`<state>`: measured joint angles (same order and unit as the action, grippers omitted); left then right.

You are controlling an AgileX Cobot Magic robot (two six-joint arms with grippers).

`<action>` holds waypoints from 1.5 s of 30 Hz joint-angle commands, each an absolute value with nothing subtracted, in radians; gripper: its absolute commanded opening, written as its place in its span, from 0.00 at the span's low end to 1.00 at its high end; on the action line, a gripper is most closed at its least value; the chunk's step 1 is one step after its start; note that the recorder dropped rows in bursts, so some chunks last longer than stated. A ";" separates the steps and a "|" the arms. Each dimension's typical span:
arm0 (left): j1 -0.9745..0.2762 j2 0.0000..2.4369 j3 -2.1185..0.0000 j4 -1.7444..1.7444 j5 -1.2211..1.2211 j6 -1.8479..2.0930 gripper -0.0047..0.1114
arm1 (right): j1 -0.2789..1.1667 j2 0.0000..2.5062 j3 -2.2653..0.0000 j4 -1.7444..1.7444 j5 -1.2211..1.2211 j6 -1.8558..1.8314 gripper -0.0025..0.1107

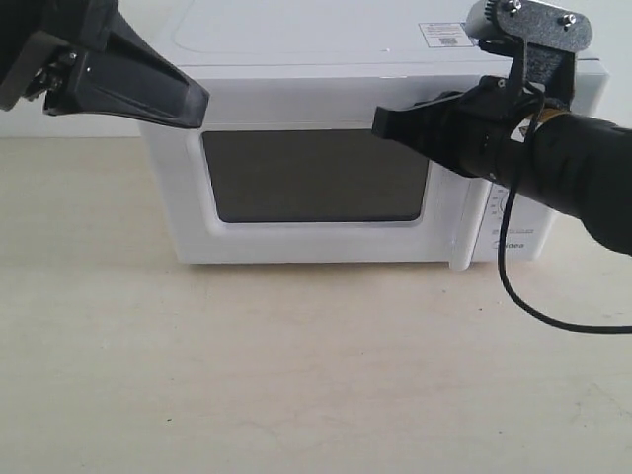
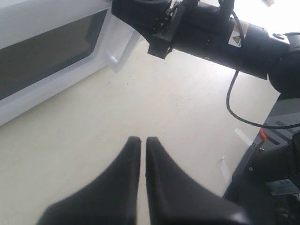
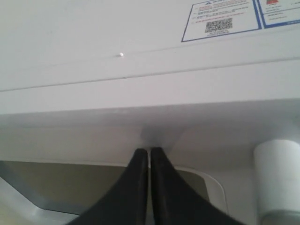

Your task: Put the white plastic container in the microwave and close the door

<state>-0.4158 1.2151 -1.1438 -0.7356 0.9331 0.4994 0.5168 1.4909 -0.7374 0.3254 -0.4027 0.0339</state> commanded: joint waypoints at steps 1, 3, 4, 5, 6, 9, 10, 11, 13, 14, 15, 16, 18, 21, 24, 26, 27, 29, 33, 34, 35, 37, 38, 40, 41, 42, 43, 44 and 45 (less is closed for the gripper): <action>-0.419 1.205 -1.138 -0.725 0.940 0.493 0.08 | 0.509 1.426 -0.698 0.328 -0.392 0.013 0.02; -0.419 1.202 -1.138 -0.725 0.940 0.493 0.08 | 0.509 1.384 -0.671 0.328 -0.383 0.000 0.02; -0.419 1.198 -1.138 -0.725 0.940 0.493 0.08 | 0.509 1.357 -0.655 0.328 -0.373 0.000 0.02; -0.419 1.194 -1.138 -0.725 0.940 0.493 0.08 | 0.509 1.329 -0.642 0.326 -0.364 0.000 0.02; -0.419 1.183 -1.138 -0.725 0.940 0.491 0.08 | 0.509 1.298 -0.624 0.324 -0.353 0.000 0.02; -0.419 1.141 -1.128 -0.734 0.938 0.486 0.08 | 0.509 1.204 -0.582 0.324 -0.293 -0.024 0.02; -0.419 1.121 -1.116 -0.743 0.933 0.486 0.08 | 0.509 1.171 -0.569 0.324 -0.275 -0.032 0.02; -0.419 1.104 -1.101 -0.746 0.929 0.486 0.08 | 0.509 1.145 -0.557 0.324 -0.259 -0.034 0.02; -0.419 1.061 -1.065 -0.746 0.924 0.486 0.08 | 0.509 1.079 -0.530 0.324 -0.238 -0.034 0.02; -0.419 1.039 -1.049 -0.749 0.923 0.486 0.08 | 0.509 1.048 -0.518 0.324 -0.228 -0.034 0.02; -0.419 1.018 -1.027 -0.752 0.921 0.484 0.08 | 0.509 1.017 -0.507 0.324 -0.209 -0.034 0.02; -0.419 0.995 -1.006 -0.752 0.919 0.477 0.08 | 0.509 0.985 -0.498 0.324 -0.184 -0.034 0.02; -0.419 0.953 -0.967 -0.754 0.912 0.456 0.08 | 0.509 0.932 -0.483 0.324 -0.124 -0.034 0.02; -0.419 0.889 -0.903 -0.782 0.906 0.454 0.08 | 0.509 0.845 -0.448 0.327 -0.075 -0.034 0.02; -0.419 0.823 -0.851 -0.795 0.900 0.454 0.08 | 0.509 0.753 -0.414 0.327 -0.024 -0.034 0.02; -0.419 0.777 -0.816 -0.804 0.888 0.454 0.08 | 0.509 0.694 -0.395 0.327 0.033 -0.036 0.02; -0.419 0.759 -0.803 -0.804 0.883 0.453 0.08 | 0.509 0.673 -0.388 0.327 0.059 -0.036 0.02; -0.419 0.719 -0.774 -0.806 0.867 0.453 0.08 | 0.509 0.623 -0.372 0.320 0.119 -0.036 0.02; -0.419 0.659 -0.713 -0.867 0.860 0.453 0.08 | 0.509 0.542 -0.342 0.317 0.235 -0.036 0.02; -0.419 0.644 -0.688 -0.896 0.864 0.453 0.08 | 0.509 0.514 -0.340 0.317 0.287 -0.036 0.02; -0.419 0.628 -0.669 -0.927 0.866 0.453 0.08 | 0.509 0.495 -0.340 0.317 0.329 -0.036 0.02; -0.419 0.593 -0.618 -0.976 0.866 0.475 0.08 | 0.509 0.448 -0.340 0.317 0.414 -0.036 0.02; -0.419 0.579 -0.597 -0.993 0.863 0.488 0.08 | 0.509 0.425 -0.340 0.317 0.442 -0.036 0.02; -0.419 0.543 -0.546 -1.016 0.835 0.502 0.08 | 0.509 0.383 -0.340 0.345 0.447 -0.029 0.02; -0.419 0.530 -0.527 -1.023 0.818 0.502 0.08 | 0.509 0.369 -0.340 0.360 0.450 -0.028 0.02; -0.419 0.517 -0.504 -1.029 0.804 0.502 0.08 | 0.509 0.356 -0.340 0.369 0.457 -0.025 0.02; -0.419 0.497 -0.484 -1.031 0.784 0.502 0.08 | 0.509 0.339 -0.340 0.386 0.462 -0.025 0.02; -0.419 0.486 -0.467 -1.034 0.775 0.502 0.08 | 0.509 0.331 -0.340 0.399 0.469 -0.025 0.02; -0.419 0.472 -0.455 -1.036 0.769 0.502 0.08 | 0.509 0.321 -0.340 0.406 0.479 -0.025 0.02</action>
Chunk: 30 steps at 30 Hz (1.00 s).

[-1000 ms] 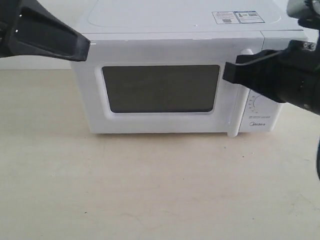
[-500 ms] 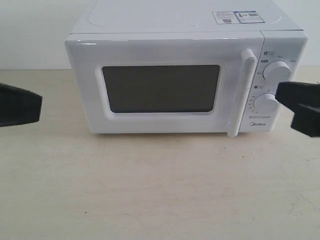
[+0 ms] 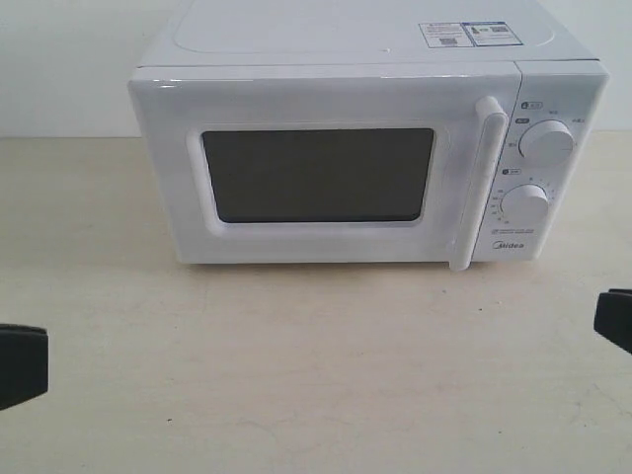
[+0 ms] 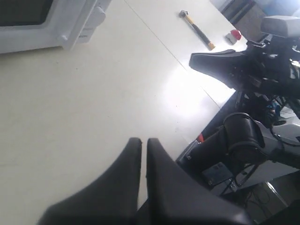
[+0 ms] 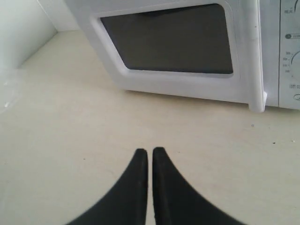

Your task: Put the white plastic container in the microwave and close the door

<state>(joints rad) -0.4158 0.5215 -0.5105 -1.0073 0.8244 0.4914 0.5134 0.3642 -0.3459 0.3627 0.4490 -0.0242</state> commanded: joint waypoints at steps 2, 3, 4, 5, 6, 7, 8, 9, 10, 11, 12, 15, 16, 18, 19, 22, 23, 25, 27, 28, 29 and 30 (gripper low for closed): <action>-0.419 0.445 -0.433 -1.045 0.756 0.502 0.08 | 0.509 0.312 -0.340 0.406 0.495 -0.025 0.02; -0.419 0.431 -0.423 -1.056 0.742 0.502 0.08 | 0.509 0.312 -0.340 0.406 0.499 -0.025 0.02; -0.419 0.417 -0.414 -1.068 0.725 0.502 0.08 | 0.509 0.312 -0.340 0.406 0.499 -0.025 0.02; -0.419 0.406 -0.406 -1.076 0.710 0.502 0.08 | 0.509 0.312 -0.340 0.406 0.499 -0.025 0.02; -0.419 0.392 -0.397 -1.085 0.689 0.507 0.08 | 0.509 0.312 -0.340 0.406 0.499 -0.025 0.02; -0.419 0.376 -0.389 -1.091 0.665 0.522 0.08 | 0.509 0.312 -0.340 0.406 0.499 -0.025 0.02; -0.419 0.363 -0.377 -1.094 0.639 0.534 0.08 | 0.509 0.312 -0.340 0.406 0.499 -0.025 0.02; -0.419 0.346 -0.364 -1.108 0.608 0.546 0.08 | 0.509 0.312 -0.340 0.406 0.499 -0.025 0.02; -0.419 0.329 -0.352 -1.124 0.572 0.546 0.08 | 0.509 0.312 -0.340 0.406 0.499 -0.025 0.02; -0.419 0.312 -0.342 -1.145 0.544 0.546 0.08 | 0.509 0.312 -0.340 0.406 0.499 -0.025 0.02; -0.419 0.297 -0.331 -1.168 0.508 0.546 0.08 | 0.509 0.312 -0.340 0.406 0.499 -0.025 0.02; -0.419 0.261 -0.307 -1.220 0.454 0.546 0.08 | 0.509 0.312 -0.340 0.406 0.499 -0.025 0.02; -0.419 0.252 -0.303 -1.228 0.456 0.546 0.08 | 0.509 0.312 -0.340 0.406 0.499 -0.025 0.02; -0.419 0.240 -0.301 -1.232 0.505 0.546 0.08 | 0.509 0.312 -0.340 0.406 0.499 -0.025 0.02; -0.419 0.238 -0.301 -1.232 0.529 0.546 0.08 | 0.509 0.312 -0.340 0.406 0.499 -0.025 0.02; -0.419 0.237 -0.301 -1.232 0.574 0.546 0.08 | 0.509 0.312 -0.340 0.406 0.499 -0.025 0.02; -0.419 0.237 -0.301 -1.232 0.579 0.546 0.08 | 0.509 0.312 -0.340 0.406 0.499 -0.025 0.02; -0.419 0.237 -0.301 -1.232 0.572 0.548 0.08 | 0.509 0.312 -0.340 0.406 0.499 -0.025 0.02; -0.419 0.237 -0.301 -1.232 0.557 0.548 0.08 | 0.509 0.312 -0.340 0.406 0.499 -0.025 0.02; -0.419 0.237 -0.301 -1.232 0.557 0.548 0.08 | 0.509 0.312 -0.340 0.406 0.499 -0.025 0.02; -0.419 0.237 -0.301 -1.232 0.557 0.548 0.08 | 0.509 0.312 -0.340 0.406 0.499 -0.025 0.02; -0.419 0.237 -0.301 -1.232 0.557 0.548 0.08 | 0.509 0.312 -0.340 0.406 0.499 -0.025 0.02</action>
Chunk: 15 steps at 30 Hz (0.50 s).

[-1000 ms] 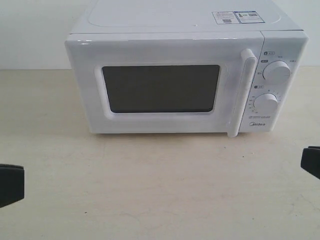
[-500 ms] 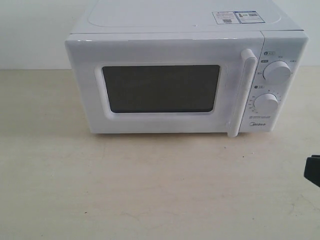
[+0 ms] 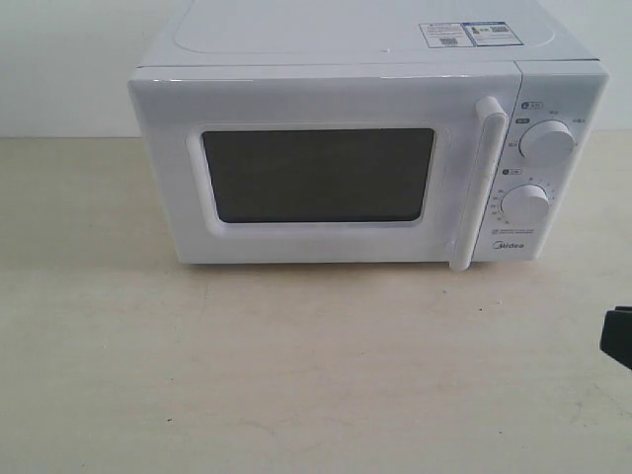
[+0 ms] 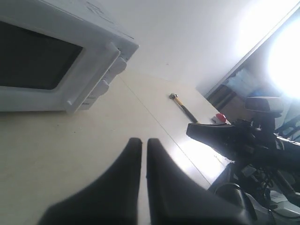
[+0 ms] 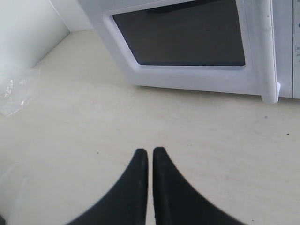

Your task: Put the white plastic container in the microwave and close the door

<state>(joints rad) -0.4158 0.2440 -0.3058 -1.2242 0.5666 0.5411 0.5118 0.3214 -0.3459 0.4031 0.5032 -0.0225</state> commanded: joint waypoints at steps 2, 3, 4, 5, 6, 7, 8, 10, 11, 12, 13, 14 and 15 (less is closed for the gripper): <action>-0.419 0.237 -0.301 -1.230 0.558 0.548 0.08 | 0.509 0.312 -0.340 0.406 0.499 -0.025 0.02; -0.419 0.237 -0.301 -1.222 0.558 0.553 0.08 | 0.509 0.312 -0.340 0.406 0.499 -0.025 0.02; -0.419 0.237 -0.301 -1.204 0.555 0.577 0.08 | 0.509 0.312 -0.340 0.406 0.499 -0.025 0.02; -0.419 0.237 -0.301 -1.182 0.537 0.612 0.08 | 0.509 0.312 -0.340 0.406 0.499 -0.025 0.02; -0.419 0.237 -0.301 -1.180 0.513 0.639 0.08 | 0.509 0.312 -0.340 0.406 0.499 -0.025 0.02; -0.419 0.237 -0.301 -1.180 0.474 0.669 0.08 | 0.509 0.312 -0.340 0.406 0.499 -0.025 0.02; -0.419 0.234 -0.301 -1.189 0.425 0.698 0.08 | 0.509 0.312 -0.340 0.406 0.499 -0.025 0.02; -0.419 0.212 -0.301 -1.189 0.326 0.741 0.08 | 0.509 0.312 -0.340 0.406 0.499 -0.025 0.02; -0.417 0.196 -0.301 -1.187 0.277 0.777 0.08 | 0.509 0.312 -0.340 0.406 0.499 -0.025 0.02; -0.410 0.179 -0.301 -1.187 0.239 0.834 0.08 | 0.509 0.312 -0.340 0.406 0.499 -0.025 0.02; -0.397 0.162 -0.301 -1.187 0.215 0.880 0.08 | 0.509 0.312 -0.340 0.406 0.499 -0.025 0.02; -0.381 0.145 -0.301 -1.187 0.197 0.936 0.08 | 0.509 0.312 -0.340 0.406 0.499 -0.025 0.02; -0.362 0.130 -0.301 -1.185 0.188 0.994 0.08 | 0.509 0.312 -0.340 0.406 0.499 -0.025 0.02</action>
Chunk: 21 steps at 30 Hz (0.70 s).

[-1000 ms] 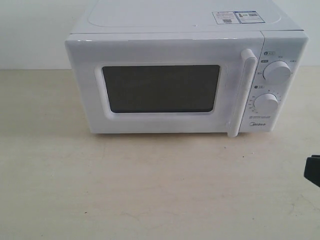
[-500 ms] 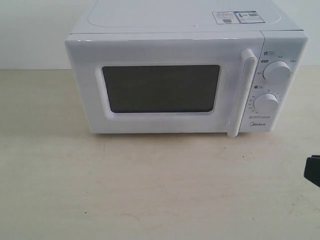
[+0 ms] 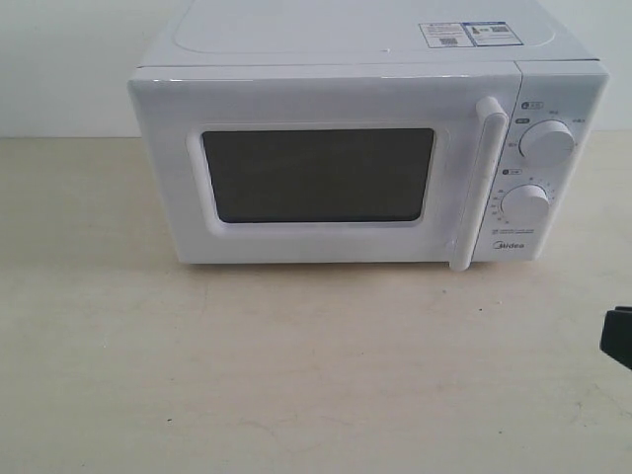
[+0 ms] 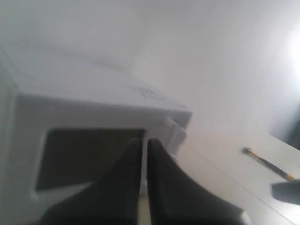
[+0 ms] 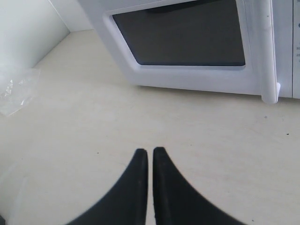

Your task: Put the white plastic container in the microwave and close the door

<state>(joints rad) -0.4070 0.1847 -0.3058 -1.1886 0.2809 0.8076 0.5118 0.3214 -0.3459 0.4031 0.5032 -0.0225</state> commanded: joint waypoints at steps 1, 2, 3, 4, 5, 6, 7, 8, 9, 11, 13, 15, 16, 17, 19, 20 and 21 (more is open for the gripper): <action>-0.346 0.117 -0.301 -1.185 0.185 1.045 0.08 | 0.509 0.312 -0.340 0.406 0.499 -0.025 0.02; -0.325 0.100 -0.301 -1.185 0.185 1.112 0.08 | 0.509 0.312 -0.340 0.406 0.499 -0.025 0.02; -0.302 0.083 -0.301 -1.185 0.187 1.172 0.08 | 0.509 0.312 -0.340 0.406 0.499 -0.025 0.02; -0.285 0.070 -0.301 -1.185 0.189 1.210 0.08 | 0.509 0.312 -0.340 0.406 0.499 -0.025 0.02; -0.266 0.052 -0.297 -1.185 0.189 1.253 0.08 | 0.509 0.312 -0.340 0.406 0.499 -0.025 0.02; -0.249 0.029 -0.290 -1.185 0.189 1.294 0.08 | 0.509 0.312 -0.340 0.406 0.499 -0.025 0.02; -0.217 0.000 -0.274 -1.168 0.189 1.345 0.08 | 0.509 0.312 -0.340 0.406 0.499 -0.025 0.02; -0.201 0.000 -0.265 -1.161 0.181 1.347 0.08 | 0.509 0.312 -0.340 0.406 0.497 -0.025 0.02; -0.169 0.000 -0.255 -1.155 0.174 1.347 0.08 | 0.509 0.310 -0.340 0.406 0.505 -0.025 0.02; -0.138 0.000 -0.225 -1.155 0.160 1.352 0.08 | 0.509 0.312 -0.340 0.406 0.501 -0.025 0.02; -0.124 0.000 -0.181 -1.155 0.129 1.354 0.08 | 0.509 0.312 -0.340 0.406 0.501 -0.025 0.02; -0.124 0.000 -0.117 -1.137 0.079 1.354 0.08 | 0.509 0.312 -0.340 0.406 0.501 -0.025 0.02; -0.124 0.000 -0.079 -1.138 0.050 1.354 0.08 | 0.509 0.312 -0.340 0.406 0.501 -0.025 0.02; -0.124 0.000 -0.051 -1.138 0.039 1.354 0.08 | 0.509 0.312 -0.340 0.406 0.501 -0.025 0.02; -0.124 0.000 0.000 -1.138 0.030 1.351 0.08 | 0.509 0.312 -0.340 0.406 0.501 -0.025 0.02; -0.124 0.000 0.000 -1.138 0.030 1.343 0.08 | 0.509 0.312 -0.340 0.406 0.501 -0.025 0.02; -0.124 0.000 0.000 -1.135 0.038 1.343 0.08 | 0.509 0.312 -0.340 0.406 0.501 -0.025 0.02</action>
<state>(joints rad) -0.1279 0.0029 -0.0044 -1.1374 0.0510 1.3488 0.5111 0.3150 -0.3442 0.4035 0.5065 -0.0225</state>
